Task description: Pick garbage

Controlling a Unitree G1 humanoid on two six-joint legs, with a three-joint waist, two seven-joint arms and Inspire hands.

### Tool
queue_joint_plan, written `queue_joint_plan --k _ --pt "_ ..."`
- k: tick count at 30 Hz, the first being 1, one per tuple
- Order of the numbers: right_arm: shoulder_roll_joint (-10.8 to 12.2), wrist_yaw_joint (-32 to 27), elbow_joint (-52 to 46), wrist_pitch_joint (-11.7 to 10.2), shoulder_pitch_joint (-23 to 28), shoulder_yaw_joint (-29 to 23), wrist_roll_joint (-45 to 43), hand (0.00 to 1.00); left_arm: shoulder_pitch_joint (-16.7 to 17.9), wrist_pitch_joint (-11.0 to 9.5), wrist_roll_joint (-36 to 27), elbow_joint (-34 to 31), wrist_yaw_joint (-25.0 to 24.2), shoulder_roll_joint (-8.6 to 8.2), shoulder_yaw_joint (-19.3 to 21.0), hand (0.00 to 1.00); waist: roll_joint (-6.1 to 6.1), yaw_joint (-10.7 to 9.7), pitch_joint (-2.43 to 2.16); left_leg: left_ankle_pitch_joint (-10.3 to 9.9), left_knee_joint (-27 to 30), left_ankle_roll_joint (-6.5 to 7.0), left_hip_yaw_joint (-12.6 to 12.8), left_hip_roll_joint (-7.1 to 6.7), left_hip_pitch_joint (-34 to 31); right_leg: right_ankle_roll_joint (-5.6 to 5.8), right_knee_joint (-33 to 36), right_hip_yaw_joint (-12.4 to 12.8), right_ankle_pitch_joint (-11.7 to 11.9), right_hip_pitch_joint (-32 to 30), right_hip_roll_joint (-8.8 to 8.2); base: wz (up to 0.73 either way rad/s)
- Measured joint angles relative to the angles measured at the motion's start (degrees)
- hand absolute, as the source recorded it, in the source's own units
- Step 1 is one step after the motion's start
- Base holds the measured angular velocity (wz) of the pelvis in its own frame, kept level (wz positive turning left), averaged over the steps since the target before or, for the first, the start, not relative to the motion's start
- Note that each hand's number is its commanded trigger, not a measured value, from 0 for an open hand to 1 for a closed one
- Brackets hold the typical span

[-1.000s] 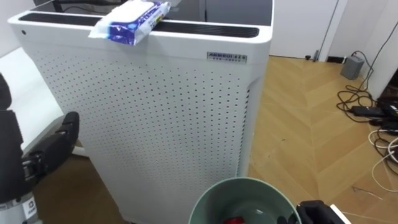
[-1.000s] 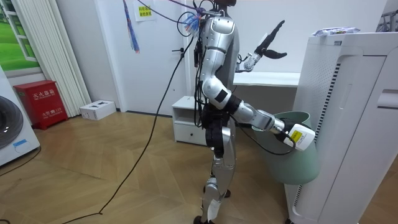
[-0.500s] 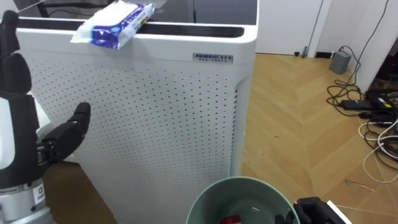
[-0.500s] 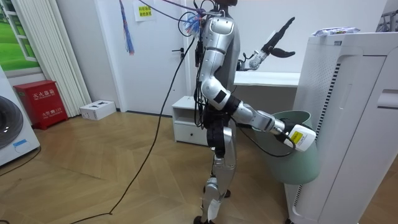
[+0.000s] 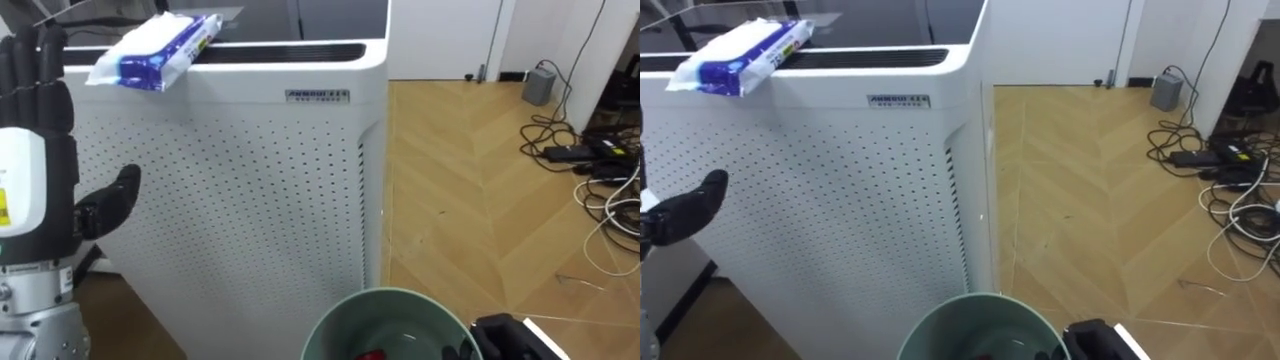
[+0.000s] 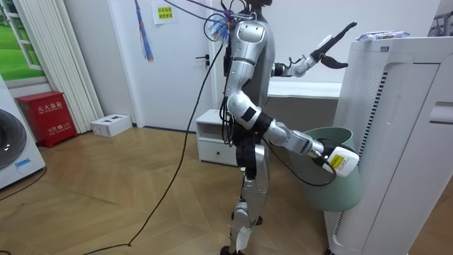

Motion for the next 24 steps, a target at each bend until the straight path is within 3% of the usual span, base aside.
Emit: queue_joint_plan --k 14,24 --pt "-0.57 -0.01 1.06 0.18 -0.93 0.04 -0.68 1.00 -2.32 0.35 -1.15 3.31 -3.88 0.22 -0.01 0.00 -0.28 -0.74 0.03 0.07 -0.60 0.11 1.39 0.15 1.00 0.15 0.11 1.49 0.08 0.08 0.08 -0.04" --pt "-1.19 0.20 1.06 0.18 -1.24 0.02 -0.87 1.00 -8.13 0.69 -3.42 9.54 -10.33 2.03 -0.20 0.00 -0.51 -0.80 -0.01 0.09 -0.62 0.15 2.05 0.17 0.99 0.17 0.14 1.46 0.08 -0.01 0.03 0.00"
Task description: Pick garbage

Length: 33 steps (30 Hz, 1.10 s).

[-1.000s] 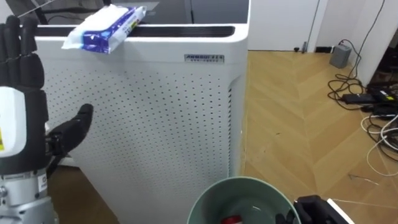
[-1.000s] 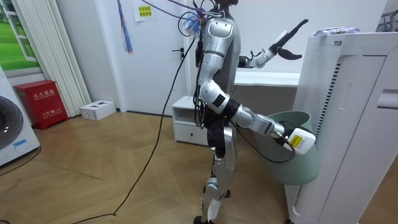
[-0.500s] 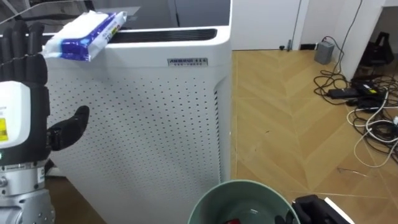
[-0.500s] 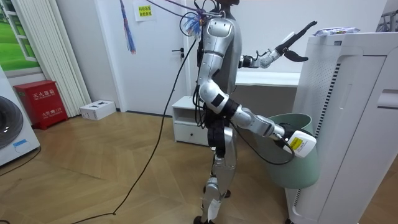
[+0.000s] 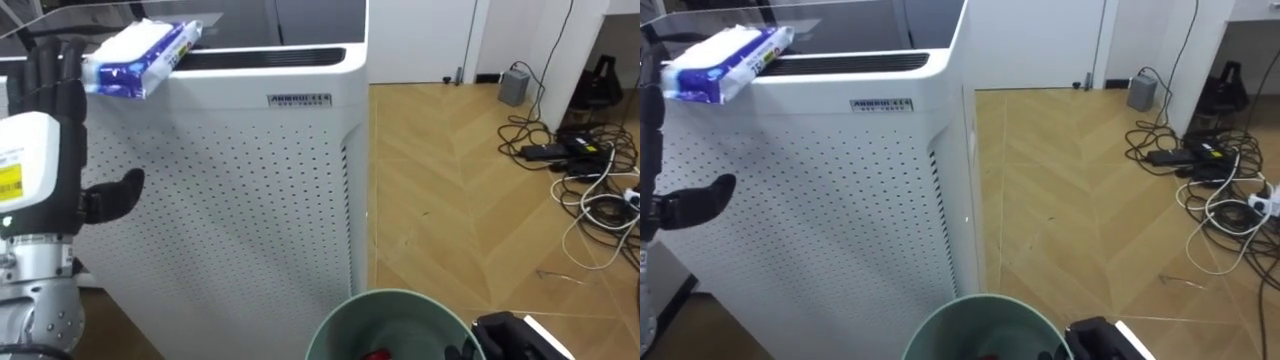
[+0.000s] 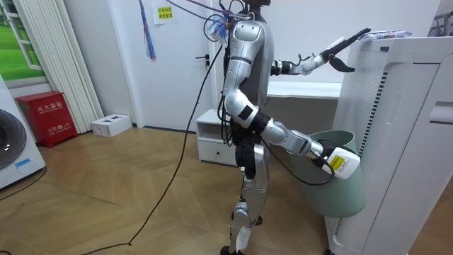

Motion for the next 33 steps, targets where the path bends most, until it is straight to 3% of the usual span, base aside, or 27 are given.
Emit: queue_joint_plan --k 4,14,26,33 --pt "0.00 0.60 0.03 0.00 -0.31 -0.01 -0.86 1.00 -1.62 0.76 -0.83 2.68 -2.26 0.01 -0.65 0.00 0.00 -0.13 0.00 0.00 -0.03 0.00 1.21 0.18 0.00 0.00 -0.01 0.24 0.00 -0.07 -0.01 -0.02" --pt "0.01 1.18 0.04 0.19 -1.15 0.06 -1.31 1.00 -2.95 2.97 -0.97 3.27 -4.87 0.09 -1.60 0.00 0.41 0.16 -0.18 0.01 -0.01 0.02 1.40 0.19 0.31 0.09 -0.04 0.53 0.07 0.25 -0.01 0.00" --pt "0.04 0.92 0.51 0.27 -1.14 0.10 -1.46 1.00 -4.67 3.15 -0.95 3.23 -4.77 3.06 -2.05 0.00 0.71 0.14 -0.13 0.04 0.00 0.07 1.38 0.09 -0.11 0.12 -0.21 1.15 0.09 -0.03 0.05 0.00" --pt "0.05 0.55 0.50 0.36 -1.15 0.25 -1.47 1.00 -4.67 3.07 -0.88 3.08 -3.93 3.06 -2.07 0.00 1.14 0.57 -0.23 0.04 0.01 0.07 1.37 0.10 -0.38 0.12 -0.29 1.13 0.09 -0.23 0.09 0.01"
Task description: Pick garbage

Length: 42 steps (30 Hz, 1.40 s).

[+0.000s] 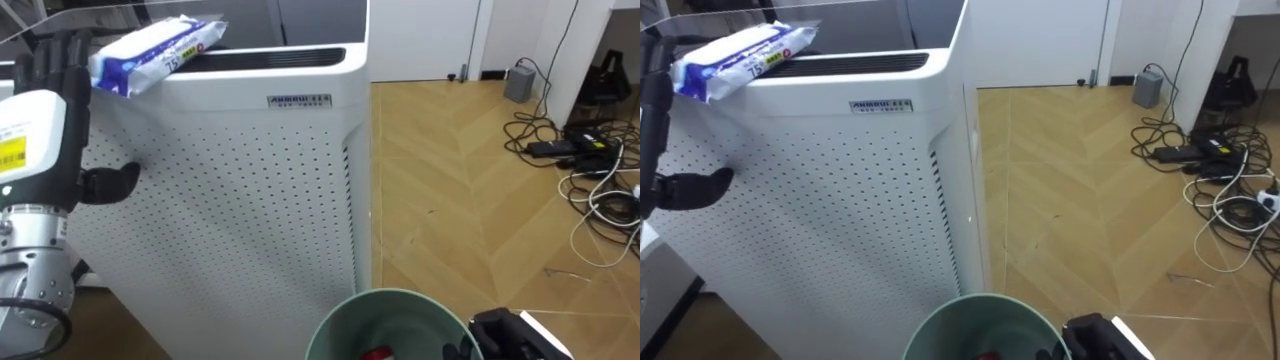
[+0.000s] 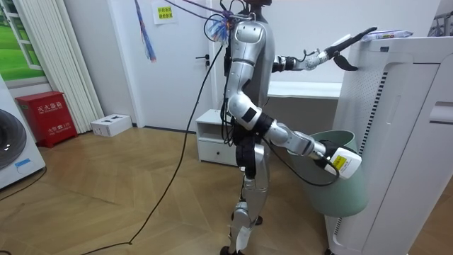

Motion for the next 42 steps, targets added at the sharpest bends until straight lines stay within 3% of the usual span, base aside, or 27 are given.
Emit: queue_joint_plan --k 14,33,37,42 --pt "-0.02 0.02 0.20 0.16 -0.04 1.87 -0.03 1.00 0.00 -0.23 1.84 -4.12 7.04 0.00 0.00 0.00 0.04 1.01 -0.03 0.00 -0.03 0.00 0.01 -0.01 0.62 0.01 0.06 0.32 0.01 0.49 0.00 -0.01" --pt "-0.05 0.42 0.47 1.08 -0.04 2.13 -0.04 1.00 0.01 1.01 5.60 -8.49 6.24 0.09 -2.22 0.00 0.36 0.86 -0.24 0.01 0.12 0.01 -0.05 -0.12 -0.20 0.03 -0.06 -0.07 0.01 0.06 -0.13 0.01" --pt "-0.36 -0.13 0.44 1.08 -0.05 2.16 -0.08 1.00 -0.02 1.84 5.59 -9.76 4.26 0.75 -4.32 0.00 1.29 0.78 -0.69 0.01 0.18 0.01 -0.04 -0.19 0.11 0.09 0.00 0.81 0.05 0.29 -0.15 0.00" --pt "-0.73 -0.03 0.44 1.08 -0.05 2.18 -0.08 1.00 -0.03 1.80 5.58 -10.65 1.85 1.33 -6.37 0.00 2.41 0.32 -0.50 0.09 0.02 0.15 -0.03 -0.19 0.92 0.10 0.06 0.81 0.04 1.01 -0.16 0.00"
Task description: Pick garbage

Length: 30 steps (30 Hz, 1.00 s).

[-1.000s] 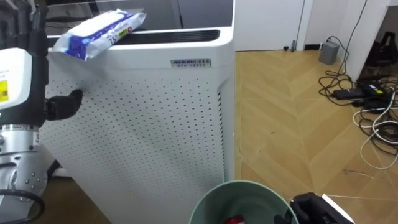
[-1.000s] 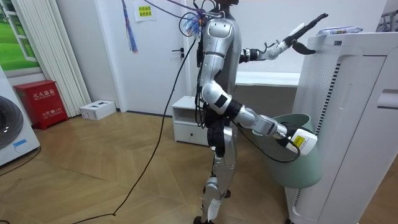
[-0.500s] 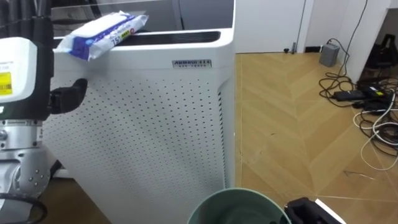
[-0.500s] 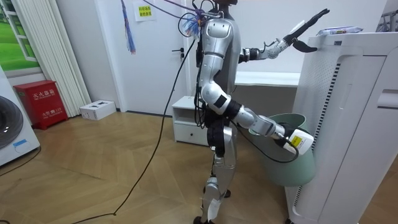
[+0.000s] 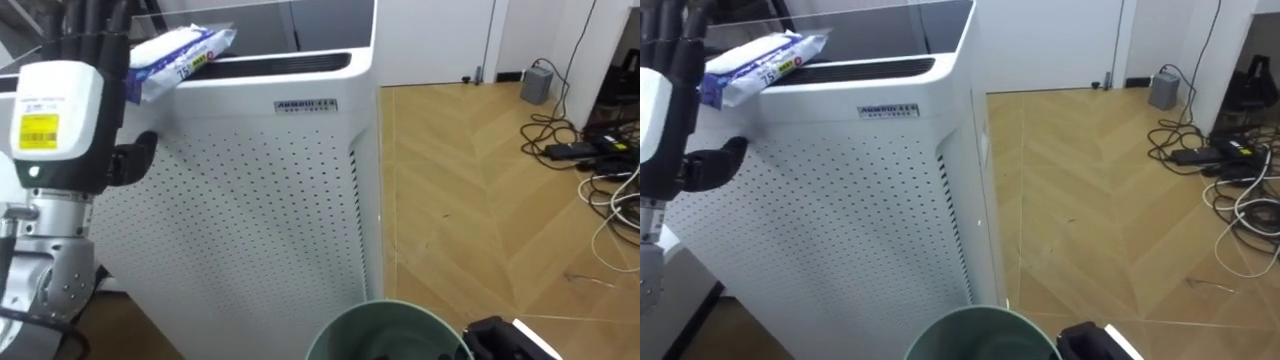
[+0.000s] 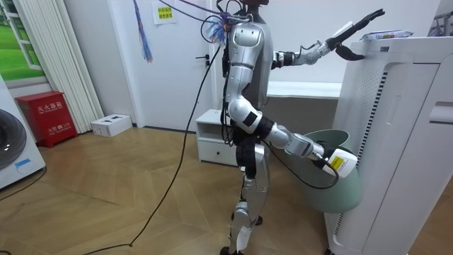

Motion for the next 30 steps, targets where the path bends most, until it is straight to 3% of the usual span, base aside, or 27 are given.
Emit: queue_joint_plan --k 3,8,11,14,22,30 --pt "0.00 0.32 0.00 0.00 0.00 0.13 0.02 1.00 -0.01 -0.21 0.03 -2.61 -1.93 0.40 -0.61 0.00 -0.01 -0.88 0.02 0.11 -0.02 0.19 0.00 -0.04 -0.02 0.02 0.06 0.07 -0.02 0.00 -0.01 0.00" --pt "-1.00 0.77 0.01 0.01 0.01 1.08 0.03 1.00 -2.90 -0.38 -0.07 -4.09 -6.34 3.39 -4.62 0.00 -0.11 -1.26 0.13 0.18 0.13 0.28 0.03 -0.08 -0.14 0.04 -0.02 1.06 -0.02 -0.01 0.21 0.01" --pt "-1.18 1.38 0.01 0.02 0.03 1.42 0.01 1.00 -3.91 -0.40 -0.50 -3.85 -9.10 4.36 -4.84 0.00 0.05 -1.16 0.23 0.23 0.07 0.34 0.07 -0.09 -0.04 0.04 0.04 1.26 -0.02 -0.02 0.25 0.00" --pt "-1.43 2.34 0.01 0.14 0.04 1.44 0.02 1.00 -4.23 -0.21 -2.46 -3.43 -11.85 4.53 -4.83 0.00 0.24 -0.85 0.30 0.26 -0.12 0.38 0.51 -0.12 0.51 0.06 0.03 1.84 -0.01 0.17 0.25 -0.06" --pt "-1.66 2.55 -0.08 1.83 0.03 1.37 -0.02 1.00 -4.23 0.52 -7.81 -0.80 -24.92 5.21 -4.70 0.00 0.57 -0.11 0.26 0.43 -0.52 0.64 1.45 -0.16 0.90 0.20 0.02 3.02 0.00 0.17 0.34 -0.04" --pt "-1.74 2.48 -0.08 3.76 0.03 1.36 -0.03 1.00 -5.21 0.54 -15.75 3.09 -31.08 5.64 -2.89 0.00 2.04 0.44 -0.32 0.48 -0.84 0.70 2.11 -0.18 1.35 0.31 0.31 3.71 -0.01 -0.02 0.33 -0.04"
